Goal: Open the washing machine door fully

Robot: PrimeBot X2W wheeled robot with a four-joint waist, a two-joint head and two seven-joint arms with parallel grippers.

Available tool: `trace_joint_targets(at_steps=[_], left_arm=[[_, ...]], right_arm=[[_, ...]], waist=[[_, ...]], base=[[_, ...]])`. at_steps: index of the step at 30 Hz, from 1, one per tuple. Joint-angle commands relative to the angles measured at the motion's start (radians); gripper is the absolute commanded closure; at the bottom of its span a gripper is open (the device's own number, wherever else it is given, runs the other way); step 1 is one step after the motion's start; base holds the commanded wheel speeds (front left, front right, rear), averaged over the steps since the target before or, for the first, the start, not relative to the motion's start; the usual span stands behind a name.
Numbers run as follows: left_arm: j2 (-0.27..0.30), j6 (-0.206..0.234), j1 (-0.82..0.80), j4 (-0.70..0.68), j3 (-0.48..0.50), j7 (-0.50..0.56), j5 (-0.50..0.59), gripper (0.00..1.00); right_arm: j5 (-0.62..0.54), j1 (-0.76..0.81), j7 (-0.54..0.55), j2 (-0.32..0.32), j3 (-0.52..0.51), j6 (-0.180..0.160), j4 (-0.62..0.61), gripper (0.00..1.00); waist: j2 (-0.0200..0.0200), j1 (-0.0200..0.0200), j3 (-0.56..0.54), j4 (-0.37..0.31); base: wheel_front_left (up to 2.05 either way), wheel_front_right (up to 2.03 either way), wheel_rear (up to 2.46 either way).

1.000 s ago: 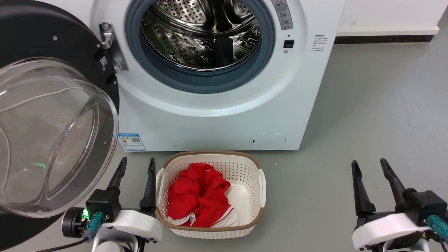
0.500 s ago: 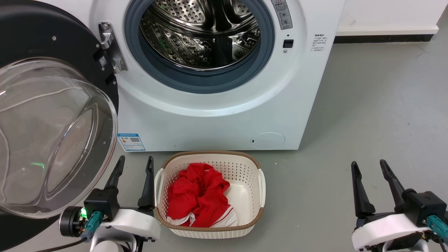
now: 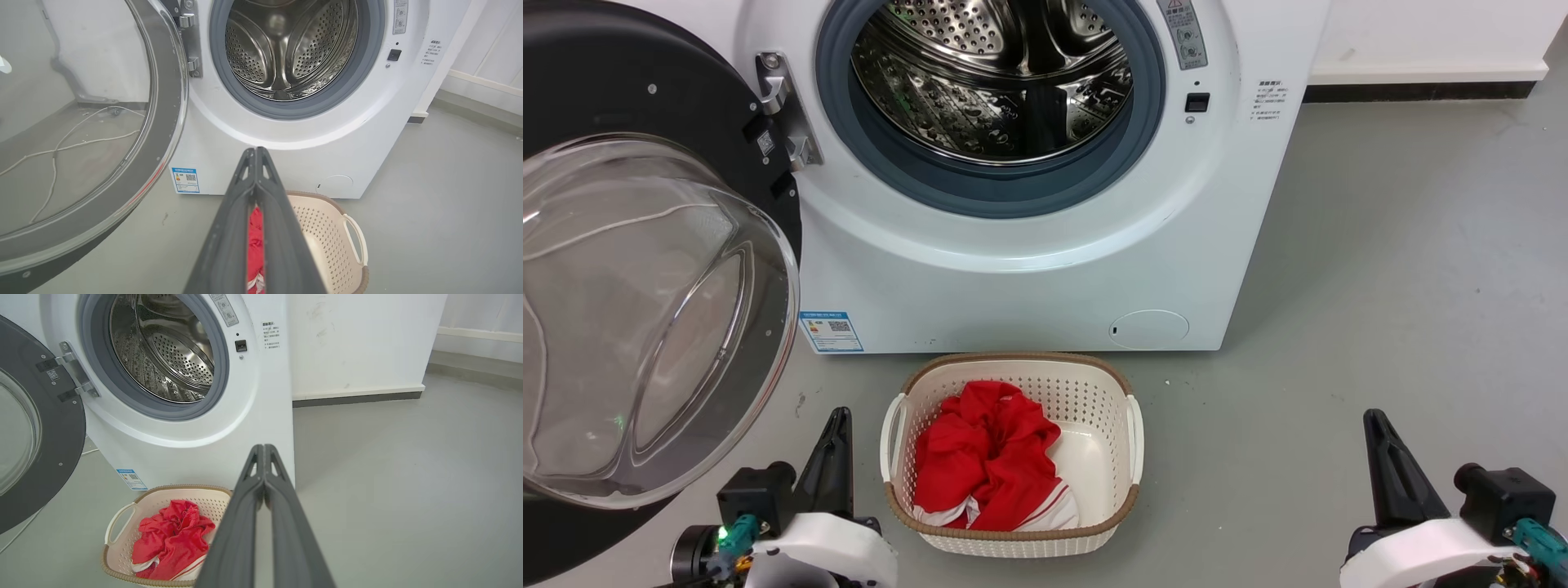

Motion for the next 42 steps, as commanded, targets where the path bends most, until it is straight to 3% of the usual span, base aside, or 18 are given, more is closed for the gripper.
trace_joint_targets(at_steps=[1,21,42], left_arm=[[0.001,-0.004,-0.02,-0.014,0.01,0.006,-0.032,1.0],[-0.02,-0.038,-0.029,-0.017,0.059,0.093,-0.382,1.0],[-0.037,-0.067,-0.04,-0.016,0.102,0.168,-0.673,1.0]], right_arm=[[0.038,-0.016,0.003,-0.003,-0.001,0.0,-0.013,1.0],[0.419,-0.057,0.057,-0.013,-0.01,0.0,0.03,1.0],[0.731,-0.089,0.107,-0.017,-0.022,0.0,0.064,1.0]], waist=[[0.0,0.0,0.0,0.0],[0.0,0.0,-0.005,-0.003],[0.0,0.0,-0.009,-0.006]], base=[[0.0,0.0,0.0],[0.0,0.0,0.0],[0.0,0.0,0.0]])
